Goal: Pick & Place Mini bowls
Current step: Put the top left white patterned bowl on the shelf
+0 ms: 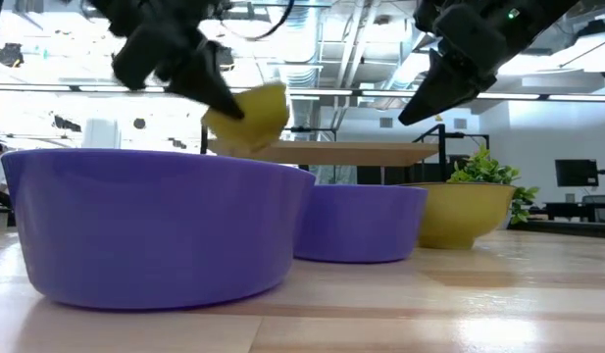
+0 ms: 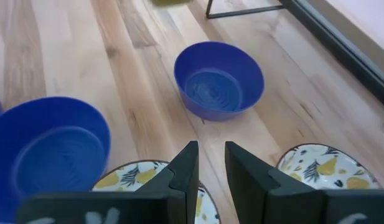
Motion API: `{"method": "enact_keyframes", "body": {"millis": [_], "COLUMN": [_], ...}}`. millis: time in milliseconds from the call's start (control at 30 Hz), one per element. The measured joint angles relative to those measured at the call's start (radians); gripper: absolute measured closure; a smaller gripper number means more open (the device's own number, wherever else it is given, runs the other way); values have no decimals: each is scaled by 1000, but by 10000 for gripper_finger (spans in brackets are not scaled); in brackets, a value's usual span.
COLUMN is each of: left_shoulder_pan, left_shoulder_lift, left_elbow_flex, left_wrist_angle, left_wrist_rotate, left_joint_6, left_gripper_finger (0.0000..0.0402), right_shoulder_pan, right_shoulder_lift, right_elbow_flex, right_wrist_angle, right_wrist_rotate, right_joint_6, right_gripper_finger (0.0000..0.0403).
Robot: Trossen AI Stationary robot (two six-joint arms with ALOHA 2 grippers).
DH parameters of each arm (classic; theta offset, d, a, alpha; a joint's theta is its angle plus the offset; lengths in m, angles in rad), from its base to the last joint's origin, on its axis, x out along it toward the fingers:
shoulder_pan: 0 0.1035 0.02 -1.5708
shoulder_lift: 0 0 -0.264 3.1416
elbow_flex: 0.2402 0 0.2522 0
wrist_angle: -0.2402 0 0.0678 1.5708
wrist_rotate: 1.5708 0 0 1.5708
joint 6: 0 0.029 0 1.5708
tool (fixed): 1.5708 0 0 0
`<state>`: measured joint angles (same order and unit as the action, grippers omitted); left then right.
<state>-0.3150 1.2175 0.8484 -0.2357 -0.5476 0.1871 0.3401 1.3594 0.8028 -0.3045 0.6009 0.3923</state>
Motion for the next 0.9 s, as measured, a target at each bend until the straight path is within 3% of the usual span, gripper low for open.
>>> {"method": "enact_keyframes", "body": {"millis": [267,433,633,900], "left_shoulder_pan": [93,215,420,661], "left_shoulder_lift": [0,-1,-1,54], "left_elbow_flex": [255,366,403,401], "left_wrist_angle": [-321,-367,-371,-377], "left_wrist_rotate": [0,34,106,280], "left_joint_6": [18,132,238,252], "left_gripper_finger": [389,390,390,390], "right_shoulder_pan": [7,4,-9,-24], "right_shoulder_lift": [0,0,0,0], "right_elbow_flex": [0,0,0,0], "right_wrist_angle": [7,8,10,9], "right_wrist_rotate": [-2,-2,0,1], "right_joint_6": [0,0,0,0], "right_gripper_finger": [334,334,334,334]}}
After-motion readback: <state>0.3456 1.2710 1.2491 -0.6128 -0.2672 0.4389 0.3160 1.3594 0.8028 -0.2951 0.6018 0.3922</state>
